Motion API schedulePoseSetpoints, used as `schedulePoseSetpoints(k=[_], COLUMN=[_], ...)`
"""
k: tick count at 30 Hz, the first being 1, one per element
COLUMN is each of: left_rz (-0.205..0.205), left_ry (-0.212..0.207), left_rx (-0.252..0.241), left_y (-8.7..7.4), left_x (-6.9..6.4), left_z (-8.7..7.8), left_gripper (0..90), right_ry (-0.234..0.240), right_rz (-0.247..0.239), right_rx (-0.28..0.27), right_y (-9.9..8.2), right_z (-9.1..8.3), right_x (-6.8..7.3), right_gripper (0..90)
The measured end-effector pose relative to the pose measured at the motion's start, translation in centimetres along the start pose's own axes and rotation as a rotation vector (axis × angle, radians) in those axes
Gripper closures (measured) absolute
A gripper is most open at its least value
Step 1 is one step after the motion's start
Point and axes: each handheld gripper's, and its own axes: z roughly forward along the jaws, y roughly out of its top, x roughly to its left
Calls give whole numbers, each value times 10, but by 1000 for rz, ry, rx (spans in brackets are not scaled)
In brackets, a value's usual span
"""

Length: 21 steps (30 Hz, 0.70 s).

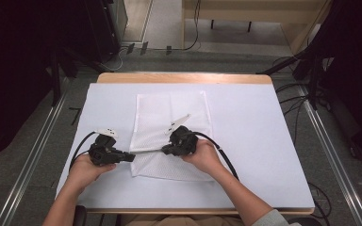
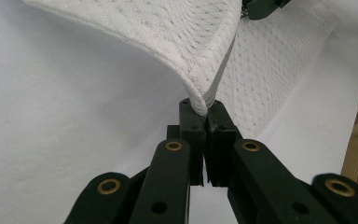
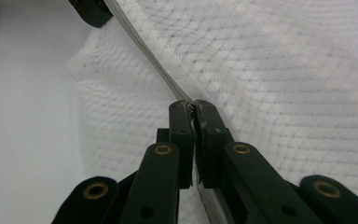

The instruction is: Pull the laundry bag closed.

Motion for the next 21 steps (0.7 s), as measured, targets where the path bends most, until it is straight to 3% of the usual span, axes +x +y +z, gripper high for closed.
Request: schedulePoseSetpoints(k=[7, 21], left_rz=[6, -4], left_ry=[3, 8], left_rx=[-3, -8], left_y=[0, -2], left_x=[-1, 0], left_z=[-1, -3], left_gripper=[883, 882], right_ry=[15, -16], right_rz=[7, 8], right_rx=[-12, 3], right_y=[-3, -10], right_z=[-3, -10], right_x=[-2, -7], right_gripper=[882, 882])
